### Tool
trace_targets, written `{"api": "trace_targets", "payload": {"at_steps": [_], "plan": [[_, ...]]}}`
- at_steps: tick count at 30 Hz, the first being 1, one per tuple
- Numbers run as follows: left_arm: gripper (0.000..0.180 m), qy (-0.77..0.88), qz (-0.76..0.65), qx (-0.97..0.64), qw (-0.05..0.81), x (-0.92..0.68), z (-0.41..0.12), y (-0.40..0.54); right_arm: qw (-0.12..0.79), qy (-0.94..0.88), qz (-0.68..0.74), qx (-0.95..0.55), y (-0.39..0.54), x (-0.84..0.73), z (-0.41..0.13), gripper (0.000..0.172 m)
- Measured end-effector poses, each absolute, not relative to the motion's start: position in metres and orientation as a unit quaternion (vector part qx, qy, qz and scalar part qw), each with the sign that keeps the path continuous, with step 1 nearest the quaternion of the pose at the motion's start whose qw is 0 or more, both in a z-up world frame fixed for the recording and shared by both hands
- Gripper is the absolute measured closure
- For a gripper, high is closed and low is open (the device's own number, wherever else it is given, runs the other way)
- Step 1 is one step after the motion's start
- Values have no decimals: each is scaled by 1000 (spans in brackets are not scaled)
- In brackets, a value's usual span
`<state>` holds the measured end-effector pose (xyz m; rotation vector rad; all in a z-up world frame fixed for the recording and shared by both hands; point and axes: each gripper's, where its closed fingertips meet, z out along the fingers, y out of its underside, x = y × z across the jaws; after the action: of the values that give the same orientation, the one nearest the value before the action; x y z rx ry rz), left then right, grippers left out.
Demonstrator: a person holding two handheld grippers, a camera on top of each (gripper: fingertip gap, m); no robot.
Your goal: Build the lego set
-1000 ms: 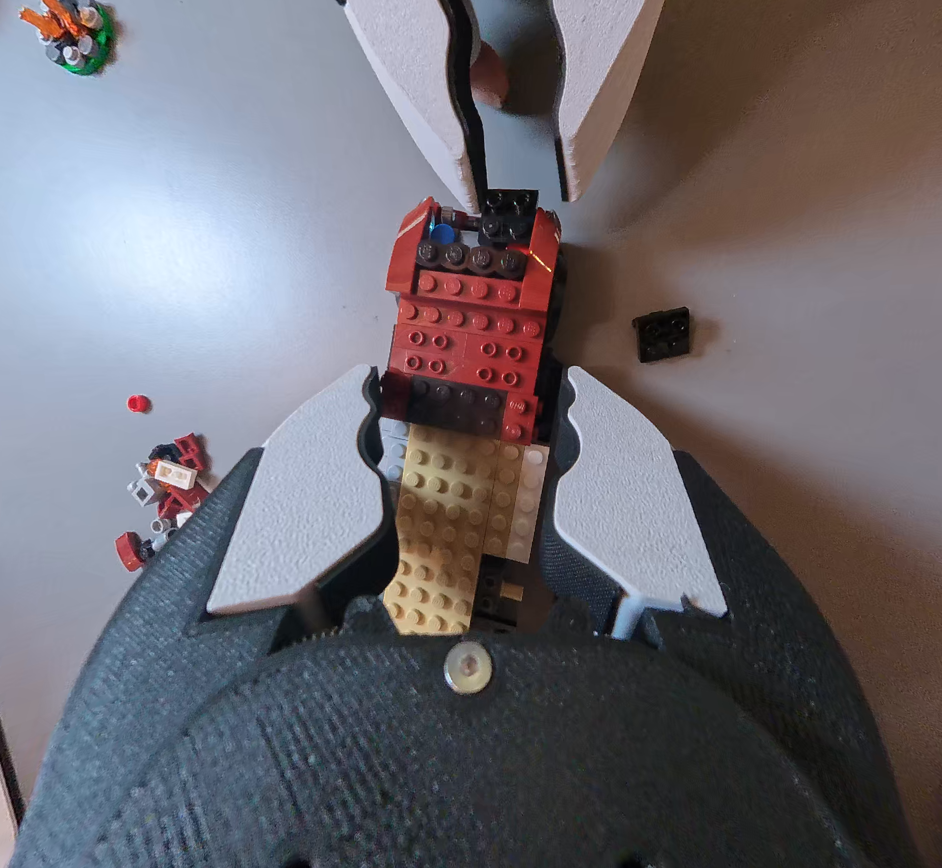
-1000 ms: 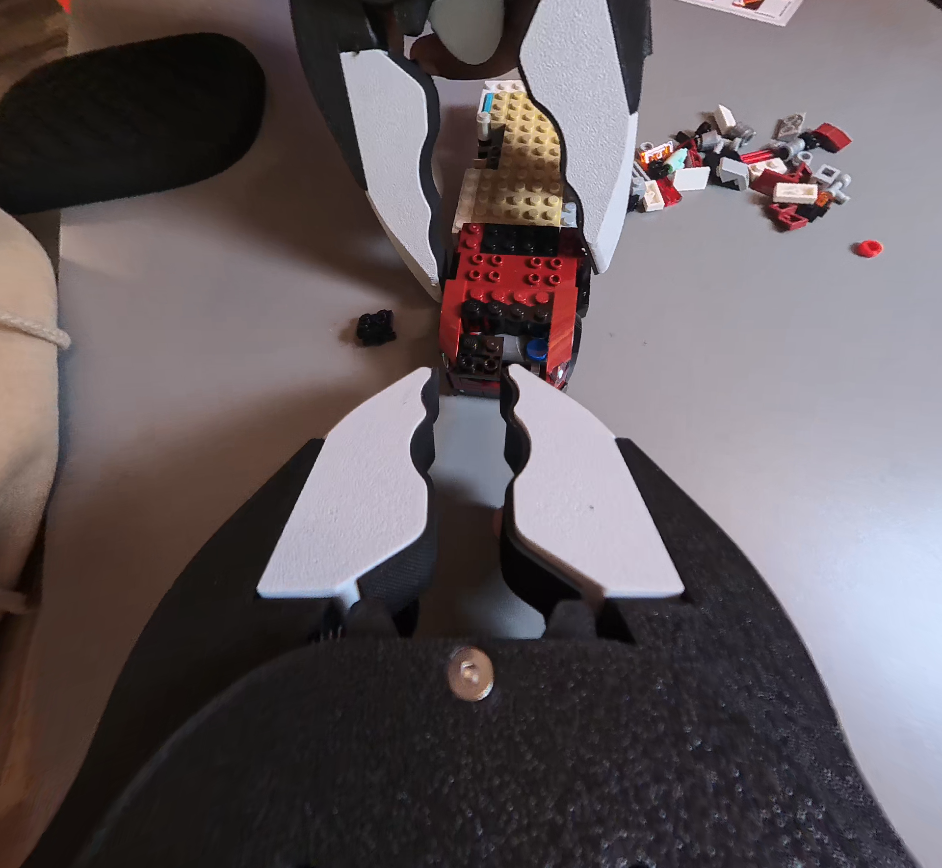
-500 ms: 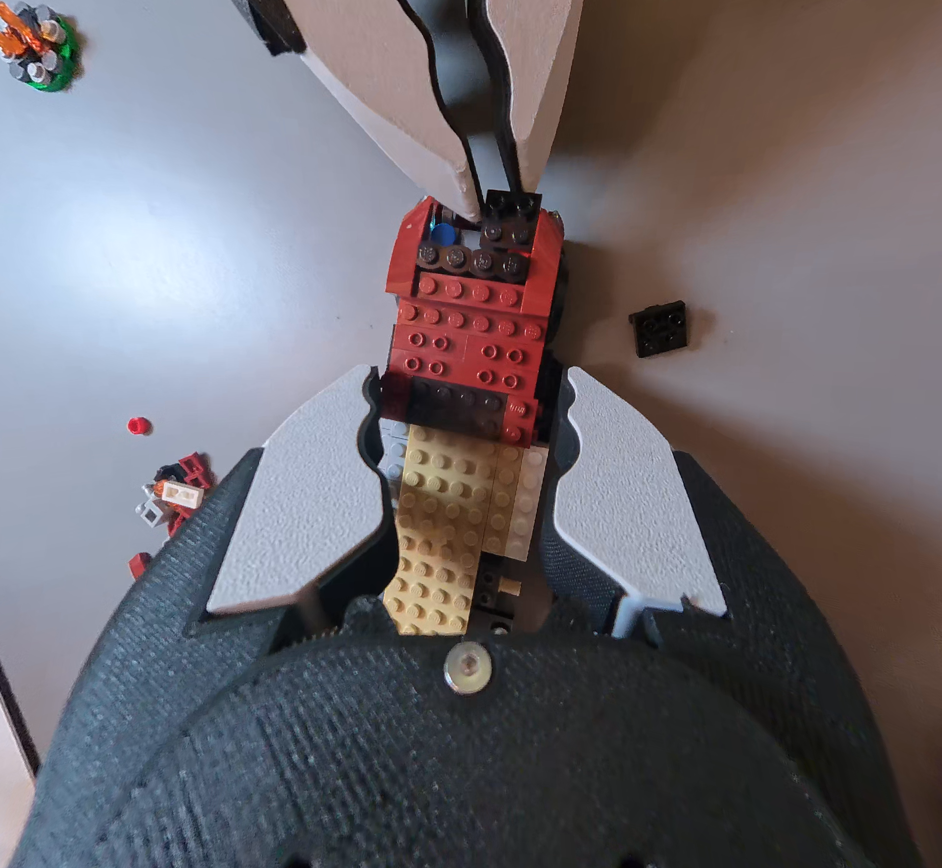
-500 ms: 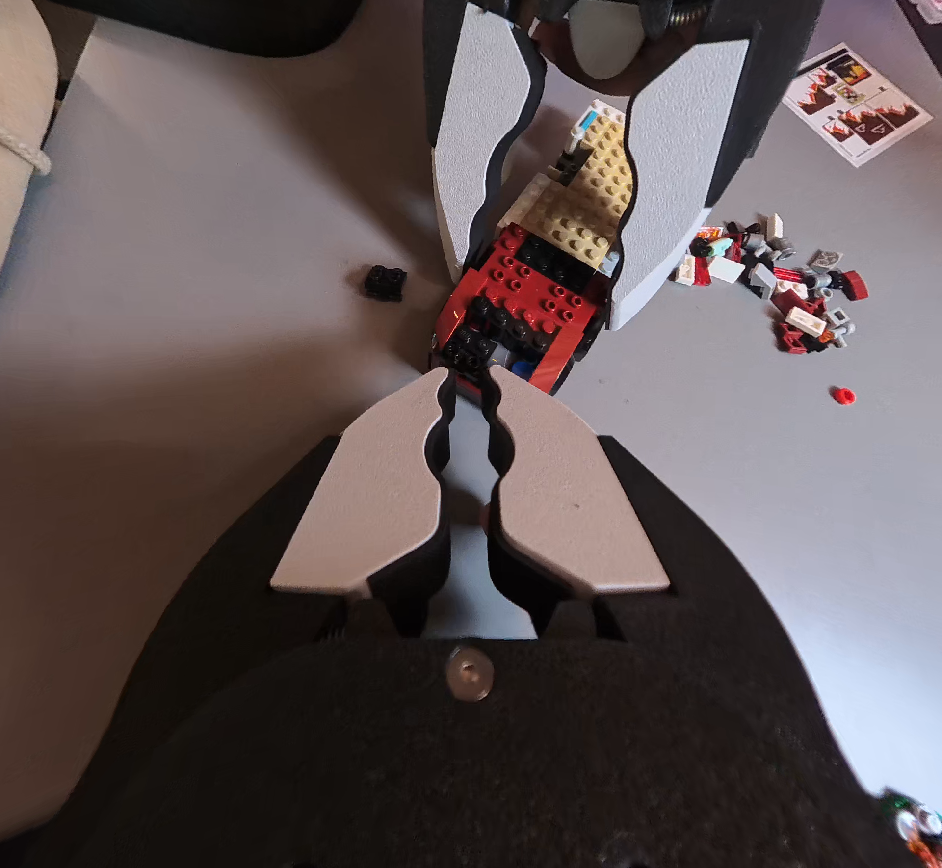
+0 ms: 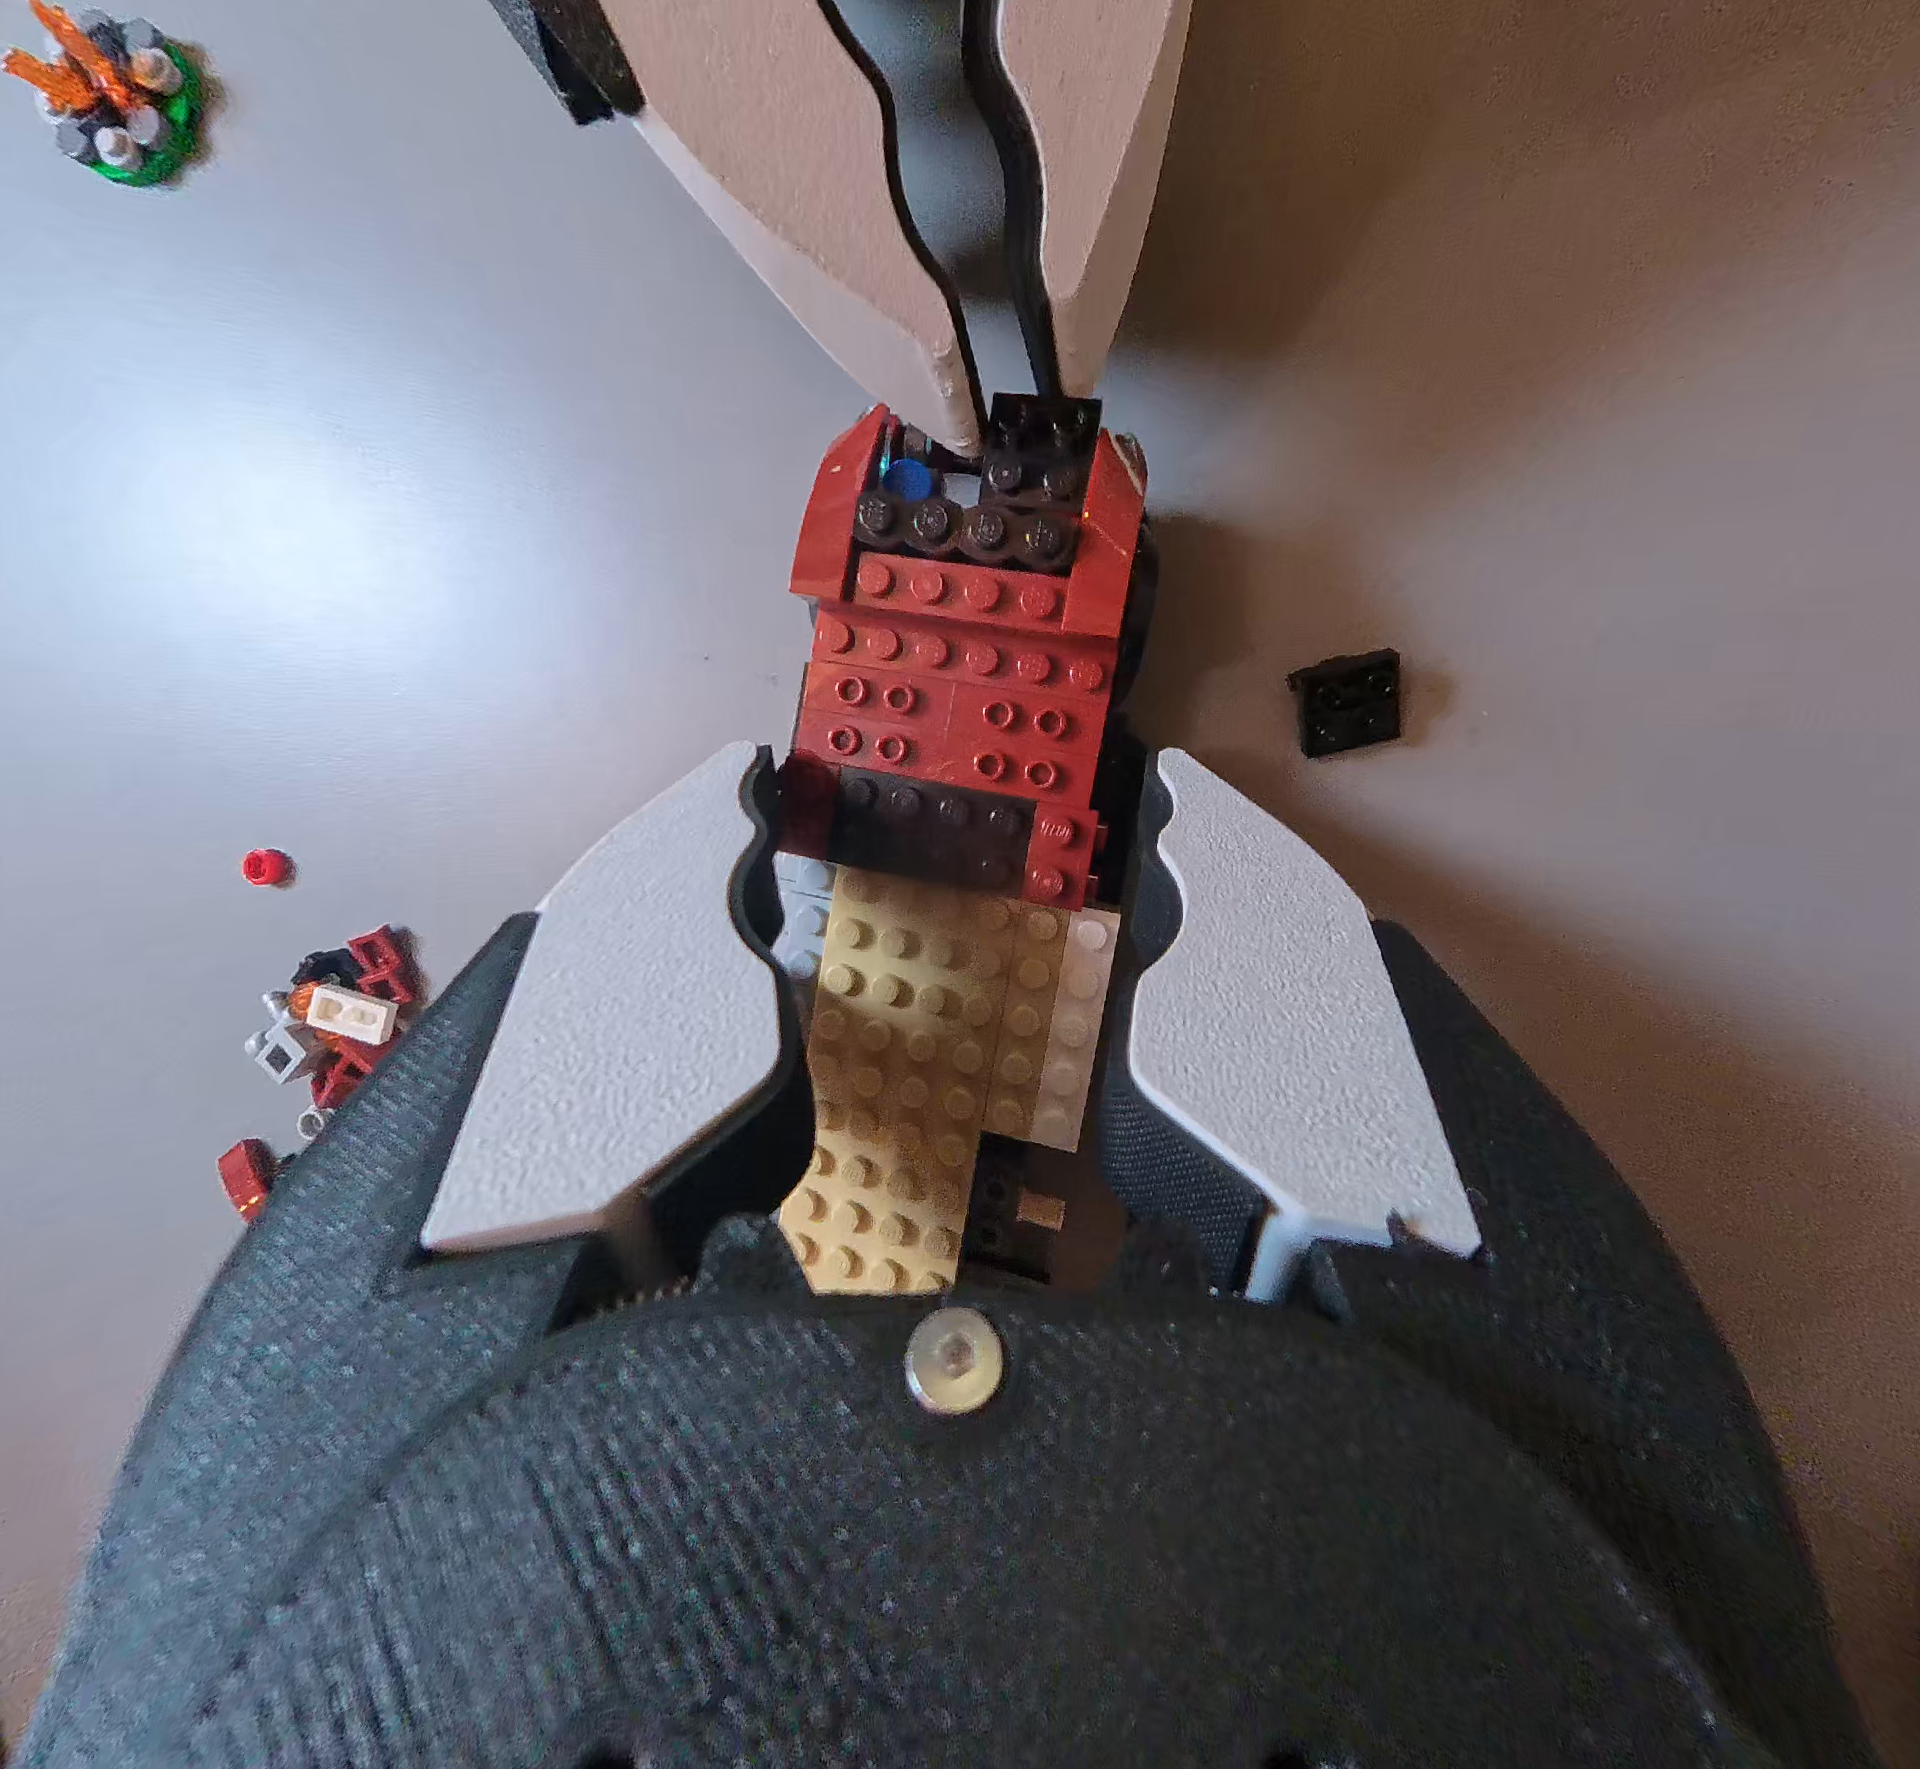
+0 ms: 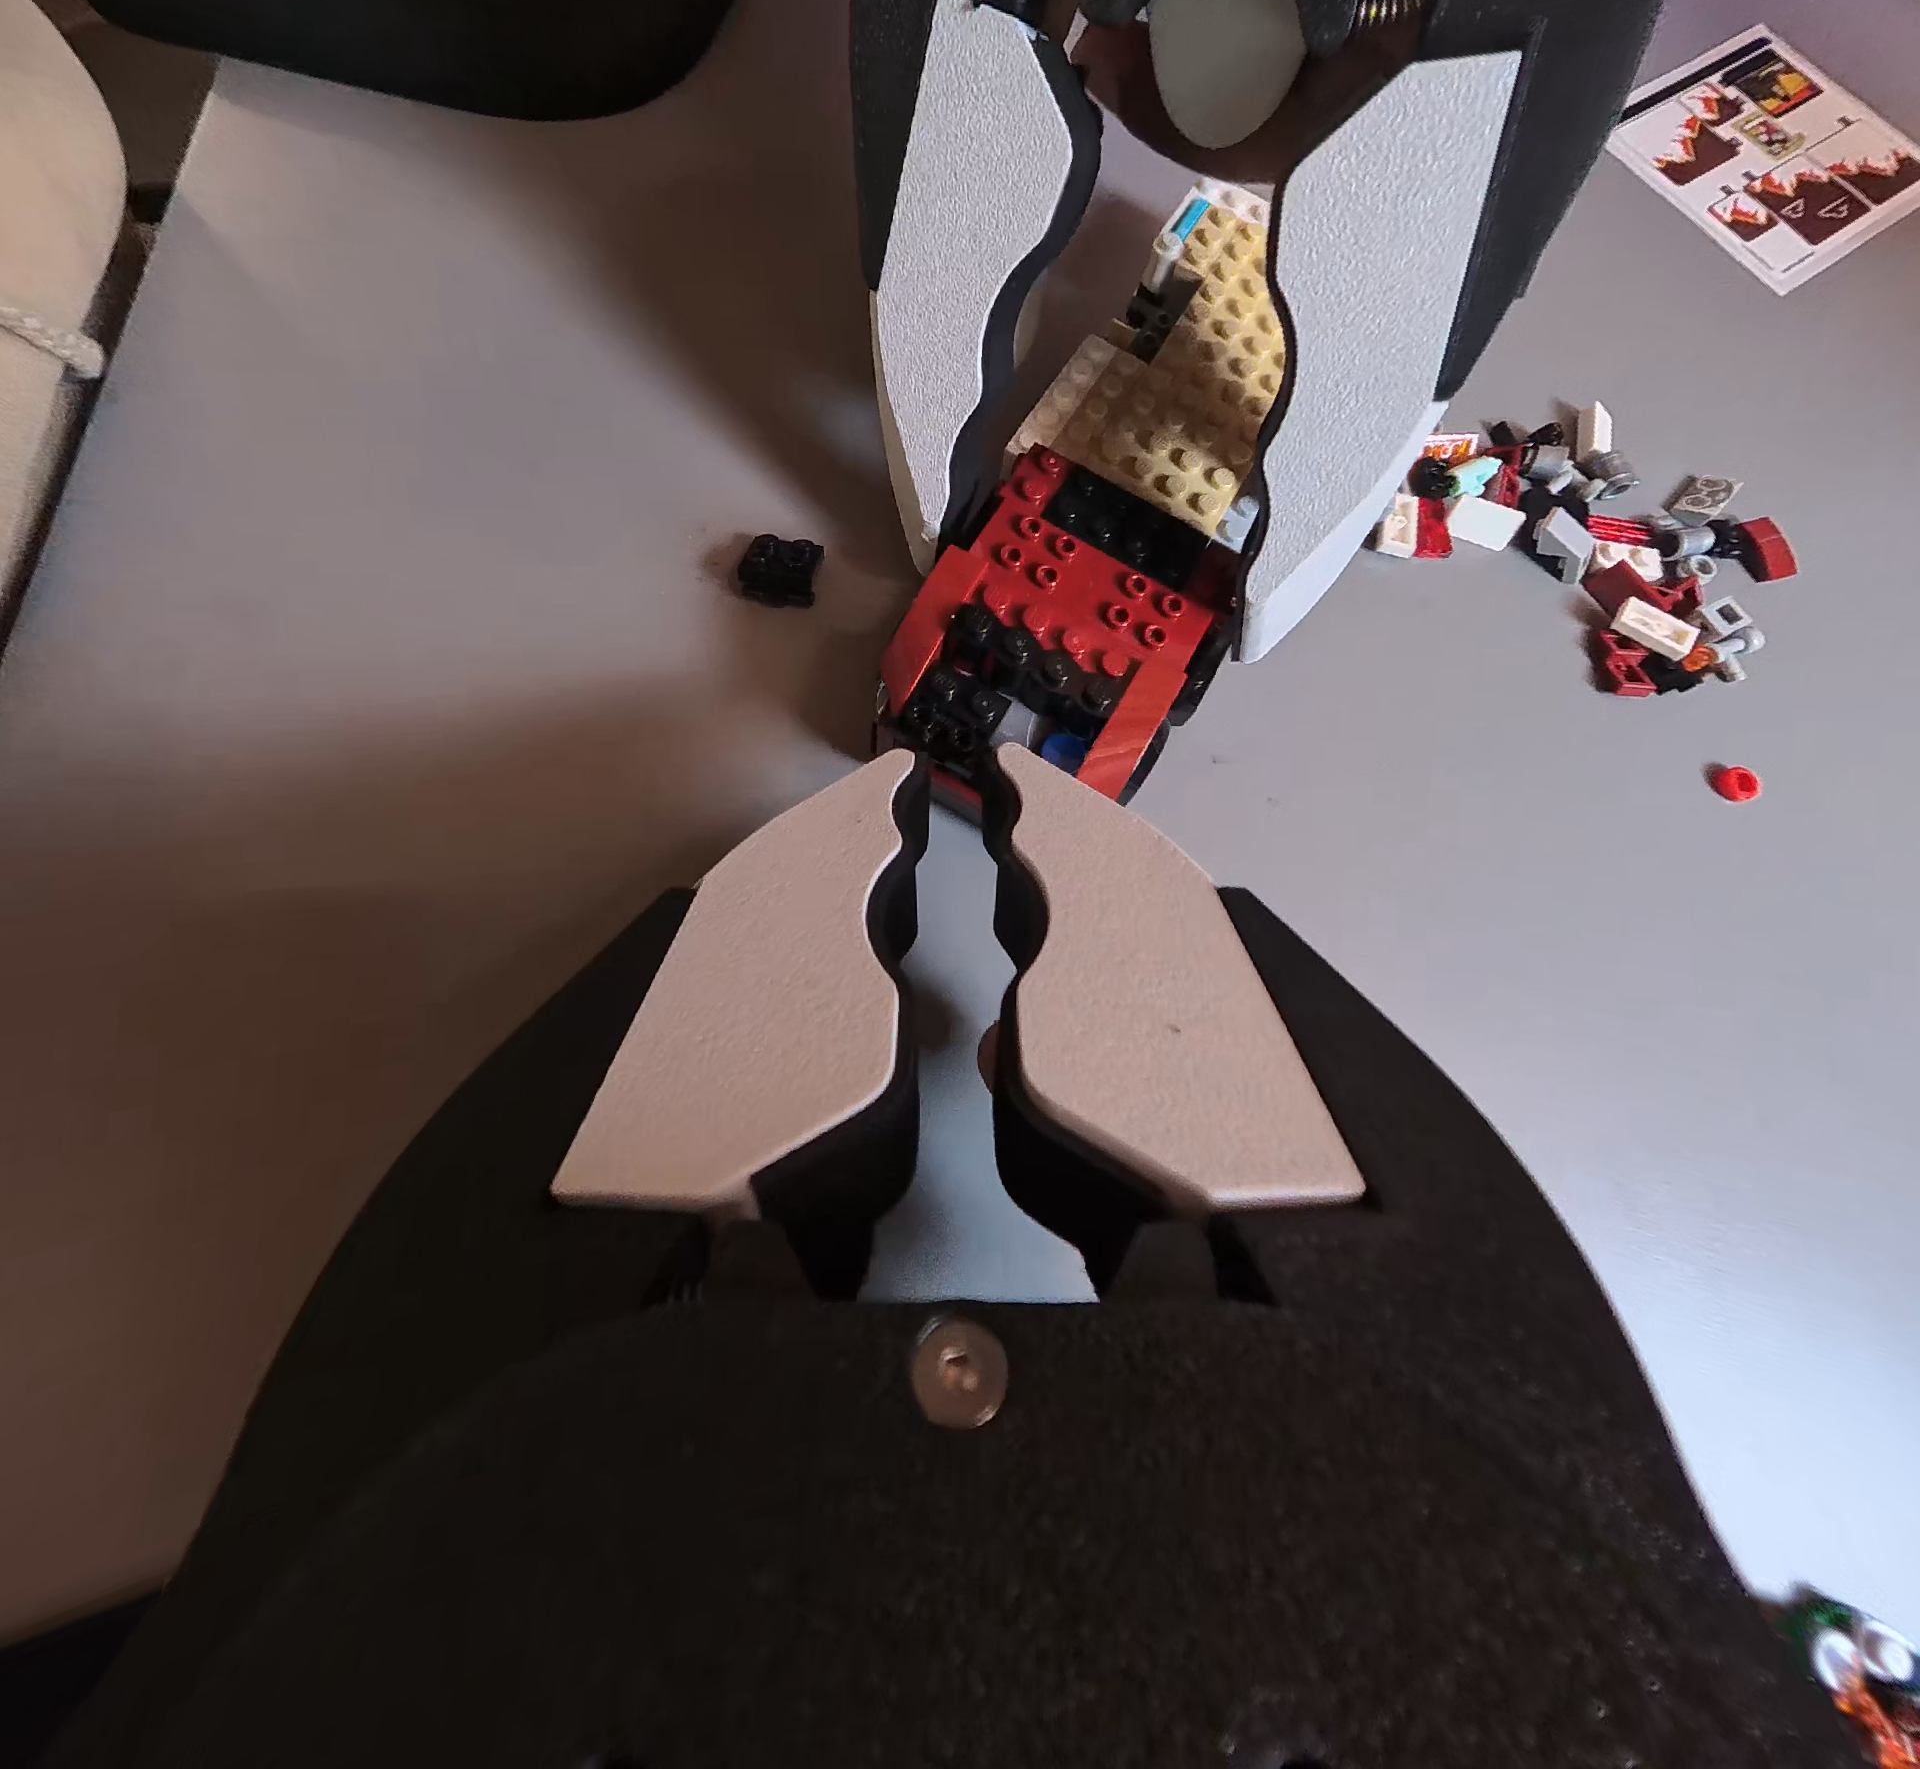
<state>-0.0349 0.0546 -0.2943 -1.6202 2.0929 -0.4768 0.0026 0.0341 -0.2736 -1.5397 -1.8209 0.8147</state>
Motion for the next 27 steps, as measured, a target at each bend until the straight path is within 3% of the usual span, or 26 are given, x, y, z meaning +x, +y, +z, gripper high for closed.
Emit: {"api": "trace_targets", "payload": {"at_steps": [6,20,23,27], "plan": [[114,728,-225,-607,226,-31,-289,63,291,-663,347,-596,47,8,-268,162],[108,747,-145,-597,253,-23,-296,68,323,-664,333,-587,51,7,-277,162],[121,752,-142,-592,252,-18,-296,69,323,-666,331,-585,51,7,-277,162],[121,755,-150,-588,249,-16,-296,69,325,-667,328,-585,51,9,-276,162]]}}
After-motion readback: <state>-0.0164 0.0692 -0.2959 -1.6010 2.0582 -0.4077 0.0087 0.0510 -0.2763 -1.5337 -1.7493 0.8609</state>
